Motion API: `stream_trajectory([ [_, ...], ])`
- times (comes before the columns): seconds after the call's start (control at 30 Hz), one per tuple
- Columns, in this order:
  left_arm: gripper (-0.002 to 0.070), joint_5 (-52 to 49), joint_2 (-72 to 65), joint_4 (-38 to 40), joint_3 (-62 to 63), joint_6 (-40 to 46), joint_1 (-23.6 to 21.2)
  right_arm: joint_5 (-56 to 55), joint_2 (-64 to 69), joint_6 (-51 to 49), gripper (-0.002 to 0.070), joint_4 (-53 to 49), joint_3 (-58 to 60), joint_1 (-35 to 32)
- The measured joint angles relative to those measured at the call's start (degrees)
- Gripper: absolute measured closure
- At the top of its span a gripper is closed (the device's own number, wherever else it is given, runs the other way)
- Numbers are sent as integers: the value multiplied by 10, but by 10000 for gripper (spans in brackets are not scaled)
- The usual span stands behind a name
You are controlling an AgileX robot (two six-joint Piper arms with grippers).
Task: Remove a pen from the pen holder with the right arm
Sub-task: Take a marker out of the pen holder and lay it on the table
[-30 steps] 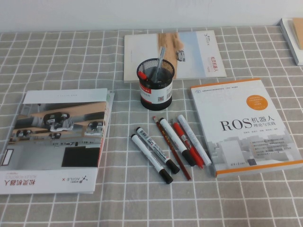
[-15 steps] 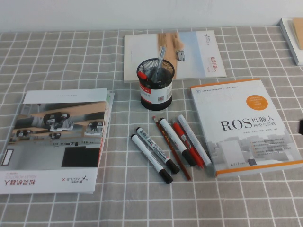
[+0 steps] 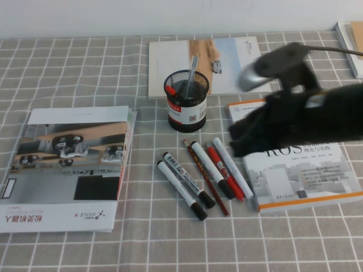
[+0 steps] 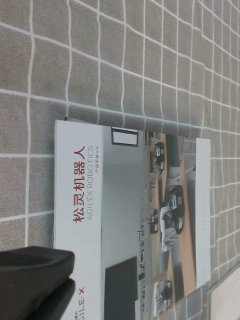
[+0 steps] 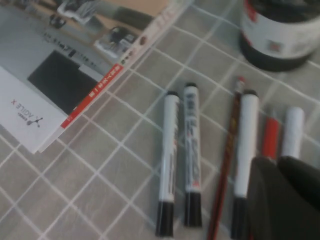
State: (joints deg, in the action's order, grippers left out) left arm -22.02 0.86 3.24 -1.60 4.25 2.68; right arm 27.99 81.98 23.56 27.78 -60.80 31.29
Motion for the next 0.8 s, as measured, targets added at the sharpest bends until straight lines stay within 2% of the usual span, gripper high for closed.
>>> stream_trajectory([
  [0.2, 680, 0, 0, 0, 0, 0, 0, -47, 103, 1, 688, -90, -86, 62],
  [0.3, 680, 0, 0, 0, 0, 0, 0, -103, 133, 1, 683, -140, -100, 79],
  [0.4, 680, 0, 0, 0, 0, 0, 0, -179, 156, 2, 645, -190, -102, 89],
  [0.5, 680, 0, 0, 0, 0, 0, 0, -252, 179, 2, 562, -238, -102, 91],
  [0.67, 680, 0, 0, 0, 0, 0, 0, -367, 225, 2, 364, -289, -102, 91],
  [0.8, 680, 0, 0, 0, 0, 0, 0, -450, 263, 2, 300, -296, -102, 89],
])
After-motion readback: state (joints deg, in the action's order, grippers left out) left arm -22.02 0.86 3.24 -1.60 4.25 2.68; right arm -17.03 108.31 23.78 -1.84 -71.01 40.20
